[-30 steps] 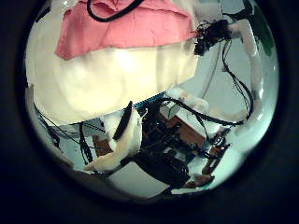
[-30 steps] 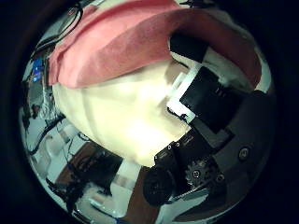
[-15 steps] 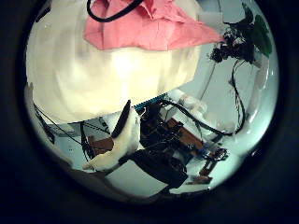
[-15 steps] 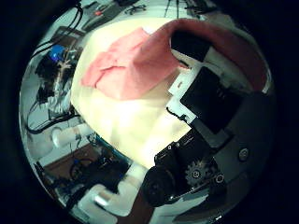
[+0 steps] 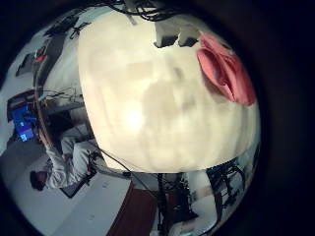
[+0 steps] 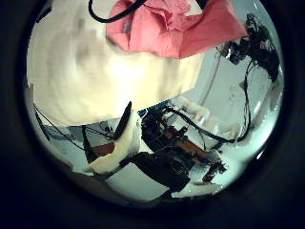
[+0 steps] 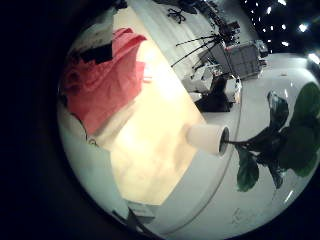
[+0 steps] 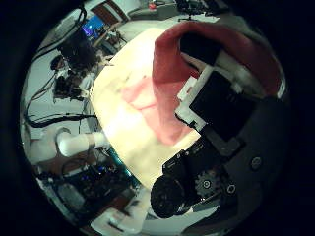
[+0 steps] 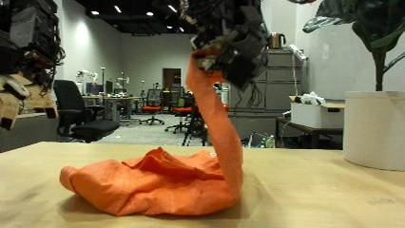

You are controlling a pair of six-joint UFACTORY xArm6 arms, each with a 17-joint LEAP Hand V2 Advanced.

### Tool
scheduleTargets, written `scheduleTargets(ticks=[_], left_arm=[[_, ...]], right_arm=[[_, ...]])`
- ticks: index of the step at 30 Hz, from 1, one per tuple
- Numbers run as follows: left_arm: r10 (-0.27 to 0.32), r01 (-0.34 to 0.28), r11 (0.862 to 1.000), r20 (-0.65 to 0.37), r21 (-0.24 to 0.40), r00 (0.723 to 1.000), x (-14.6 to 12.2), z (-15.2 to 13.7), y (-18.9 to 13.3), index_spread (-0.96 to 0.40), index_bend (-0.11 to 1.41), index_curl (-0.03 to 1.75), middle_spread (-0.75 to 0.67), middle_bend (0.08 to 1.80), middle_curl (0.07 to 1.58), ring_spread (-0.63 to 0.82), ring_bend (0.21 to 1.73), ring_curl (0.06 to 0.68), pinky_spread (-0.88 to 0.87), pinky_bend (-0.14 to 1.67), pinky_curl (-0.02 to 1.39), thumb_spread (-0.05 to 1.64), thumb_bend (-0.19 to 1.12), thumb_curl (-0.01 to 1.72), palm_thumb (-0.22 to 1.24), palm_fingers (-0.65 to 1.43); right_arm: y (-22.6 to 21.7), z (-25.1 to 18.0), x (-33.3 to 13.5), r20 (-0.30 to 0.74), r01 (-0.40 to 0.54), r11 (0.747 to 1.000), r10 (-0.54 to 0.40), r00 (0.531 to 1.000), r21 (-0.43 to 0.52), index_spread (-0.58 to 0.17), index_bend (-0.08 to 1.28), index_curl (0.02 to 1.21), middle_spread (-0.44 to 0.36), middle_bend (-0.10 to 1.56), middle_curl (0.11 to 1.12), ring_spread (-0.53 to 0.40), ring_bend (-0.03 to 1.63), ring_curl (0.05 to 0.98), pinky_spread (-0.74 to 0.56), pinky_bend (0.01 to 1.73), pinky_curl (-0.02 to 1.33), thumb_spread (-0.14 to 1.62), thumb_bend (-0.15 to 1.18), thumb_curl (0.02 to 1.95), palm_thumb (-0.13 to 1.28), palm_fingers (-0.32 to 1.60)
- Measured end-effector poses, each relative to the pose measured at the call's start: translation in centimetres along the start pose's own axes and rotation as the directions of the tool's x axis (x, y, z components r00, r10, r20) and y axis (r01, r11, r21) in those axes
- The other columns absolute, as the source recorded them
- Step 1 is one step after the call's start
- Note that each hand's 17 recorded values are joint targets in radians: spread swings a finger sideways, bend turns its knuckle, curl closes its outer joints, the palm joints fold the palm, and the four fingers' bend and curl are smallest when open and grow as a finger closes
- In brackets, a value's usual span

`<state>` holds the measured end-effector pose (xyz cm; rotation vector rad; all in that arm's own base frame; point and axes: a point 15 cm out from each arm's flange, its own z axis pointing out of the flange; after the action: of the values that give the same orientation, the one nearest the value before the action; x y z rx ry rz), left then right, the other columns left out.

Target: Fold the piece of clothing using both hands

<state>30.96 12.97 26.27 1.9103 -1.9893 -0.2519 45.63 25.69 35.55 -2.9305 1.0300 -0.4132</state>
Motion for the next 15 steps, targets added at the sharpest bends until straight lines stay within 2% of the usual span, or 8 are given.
scheduleTargets(ticks=[2, 7, 10, 13, 15], left_arm=[[-0.012, 0.012, 1.000, -0.008, 0.008, 1.000, -0.7, -0.1, 0.3, 0.15, 0.16, 0.29, 0.29, 0.18, 0.28, 0.50, 0.43, 0.234, 0.45, 0.36, 0.32, 1.17, -0.02, 0.28, 0.46, -0.02], [-0.023, 0.024, 1.000, -0.038, 0.009, 0.999, -0.3, -0.1, 0.6, 0.14, 0.16, 0.29, 0.29, 0.18, 0.28, 0.50, 0.43, 0.235, 0.45, 0.36, 0.32, 1.17, -0.02, 0.27, 0.46, -0.01], [-0.032, 0.033, 0.999, -0.049, 0.027, 0.998, -0.9, -0.6, 1.0, 0.14, 0.16, 0.29, 0.29, 0.18, 0.28, 0.50, 0.43, 0.234, 0.45, 0.36, 0.32, 1.17, -0.02, 0.27, 0.46, -0.02], [-0.041, 0.043, 0.999, -0.053, 0.020, 0.998, -0.4, -0.3, 0.8, 0.14, 0.16, 0.29, 0.29, 0.18, 0.28, 0.50, 0.43, 0.234, 0.45, 0.36, 0.32, 1.17, -0.02, 0.27, 0.46, -0.02], [-0.048, 0.049, 0.998, -0.060, 0.025, 0.997, -1.1, -0.3, 0.9, 0.14, 0.16, 0.29, 0.29, 0.18, 0.28, 0.50, 0.43, 0.234, 0.45, 0.36, 0.32, 1.17, -0.02, 0.27, 0.46, -0.02]], right_arm=[[-2.0, 0.3, -1.8, 0.010, 0.032, 0.999, -0.032, 0.999, 0.008, -0.243, 1.05, 0.76, -0.117, 1.23, 0.65, -0.201, 1.33, 0.547, -0.44, 1.12, 0.56, 1.04, -0.01, 0.68, 1.08, 1.24], [-5.7, 2.3, -5.1, 0.029, 0.089, 0.996, -0.089, 0.996, -0.001, -0.243, 1.05, 0.75, -0.116, 1.23, 0.65, -0.200, 1.33, 0.542, -0.44, 1.12, 0.55, 1.04, -0.01, 0.69, 1.07, 1.24], [-8.1, 1.8, -6.2, 0.041, 0.101, 0.995, -0.102, 0.994, 0.027, -0.243, 1.05, 0.75, -0.116, 1.23, 0.65, -0.199, 1.34, 0.540, -0.44, 1.12, 0.55, 1.04, -0.01, 0.69, 1.07, 1.24], [-9.0, 3.4, -8.3, 0.071, 0.125, 0.992, -0.125, 0.990, 0.013, -0.243, 1.05, 0.75, -0.120, 1.23, 0.65, -0.199, 1.34, 0.537, -0.44, 1.12, 0.55, 1.04, -0.01, 0.70, 1.07, 1.24], [-9.6, 4.5, -10.5, 0.097, 0.150, 0.989, -0.149, 0.984, 0.001, -0.243, 1.05, 0.75, -0.121, 1.23, 0.65, -0.198, 1.34, 0.536, -0.44, 1.12, 0.55, 1.04, -0.01, 0.70, 1.07, 1.24]])
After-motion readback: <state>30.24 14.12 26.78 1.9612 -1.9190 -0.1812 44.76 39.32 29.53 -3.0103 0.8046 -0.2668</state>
